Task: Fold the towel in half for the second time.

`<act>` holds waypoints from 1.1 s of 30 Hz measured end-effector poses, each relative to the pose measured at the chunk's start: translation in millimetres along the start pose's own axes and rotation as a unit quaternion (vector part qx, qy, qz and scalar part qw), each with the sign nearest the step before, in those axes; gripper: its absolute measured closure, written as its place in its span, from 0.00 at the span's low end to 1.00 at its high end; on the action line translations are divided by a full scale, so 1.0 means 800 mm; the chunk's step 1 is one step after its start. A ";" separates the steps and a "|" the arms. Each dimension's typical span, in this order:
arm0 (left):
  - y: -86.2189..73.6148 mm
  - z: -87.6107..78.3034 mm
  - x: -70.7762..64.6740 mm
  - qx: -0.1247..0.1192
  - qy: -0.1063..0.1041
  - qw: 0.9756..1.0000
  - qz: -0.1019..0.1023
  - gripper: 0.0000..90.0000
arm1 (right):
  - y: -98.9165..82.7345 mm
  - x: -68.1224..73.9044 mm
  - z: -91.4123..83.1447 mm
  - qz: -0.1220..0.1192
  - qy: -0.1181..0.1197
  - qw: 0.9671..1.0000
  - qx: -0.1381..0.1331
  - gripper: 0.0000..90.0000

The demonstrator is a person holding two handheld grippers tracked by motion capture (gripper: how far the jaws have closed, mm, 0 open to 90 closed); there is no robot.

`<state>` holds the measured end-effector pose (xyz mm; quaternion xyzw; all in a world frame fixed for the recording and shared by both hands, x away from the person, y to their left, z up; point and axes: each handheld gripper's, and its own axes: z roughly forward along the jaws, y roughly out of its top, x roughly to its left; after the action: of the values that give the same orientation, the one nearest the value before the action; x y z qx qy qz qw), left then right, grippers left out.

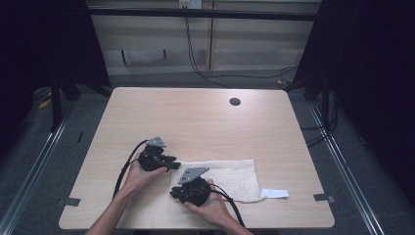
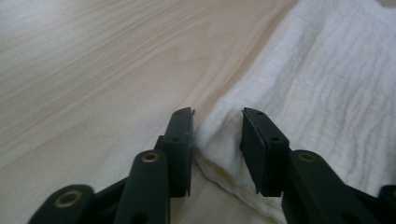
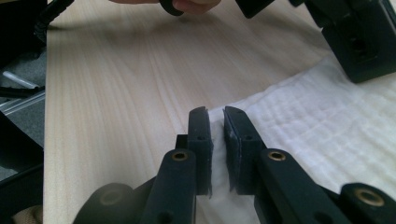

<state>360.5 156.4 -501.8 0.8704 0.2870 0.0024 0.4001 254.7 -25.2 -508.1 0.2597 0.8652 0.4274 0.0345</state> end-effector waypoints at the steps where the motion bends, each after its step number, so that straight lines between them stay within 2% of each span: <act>1: 0.000 0.001 -0.002 0.003 -0.009 1.000 0.004 0.78 | 0.000 0.000 0.000 0.001 0.000 1.000 0.000 0.90; 3: 0.000 0.002 -0.004 0.005 -0.012 1.000 0.007 0.89 | 0.000 0.000 0.000 0.007 0.000 1.000 0.000 0.90; 6: -0.001 0.001 -0.003 0.007 -0.019 1.000 -0.004 0.94 | 0.001 -0.001 -0.001 0.011 0.001 1.000 0.004 0.92; 9: -0.002 -0.002 0.002 -0.003 -0.031 0.999 -0.024 0.94 | 0.002 -0.001 -0.003 0.016 0.008 1.000 0.010 0.92; 15: 0.001 -0.009 0.000 -0.017 -0.045 0.999 -0.025 0.94 | 0.003 0.000 -0.008 0.030 0.022 0.999 -0.002 0.93; 19: 0.005 -0.018 -0.001 -0.038 -0.058 0.997 -0.035 0.94 | 0.009 0.000 -0.018 0.039 0.026 0.999 -0.022 0.93; 22: 0.007 -0.025 0.000 -0.051 -0.065 0.996 -0.042 0.94 | 0.013 0.000 -0.024 0.036 0.025 0.999 -0.027 0.93; 26: 0.011 -0.033 0.000 -0.066 -0.071 0.994 -0.055 0.94 | 0.018 0.000 -0.031 0.038 0.027 0.998 -0.037 0.93; 31: 0.016 -0.043 -0.002 -0.076 -0.073 0.993 -0.055 0.94 | 0.022 0.001 -0.036 0.041 0.032 0.998 -0.047 0.93; 33: 0.017 -0.047 -0.002 -0.088 -0.071 0.992 -0.056 0.94 | 0.025 0.002 -0.039 0.044 0.033 0.997 -0.052 0.93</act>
<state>357.0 174.5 -465.9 0.8126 0.3047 -0.0563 0.4937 253.2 -37.0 -472.6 0.2810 0.8301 0.4816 0.0001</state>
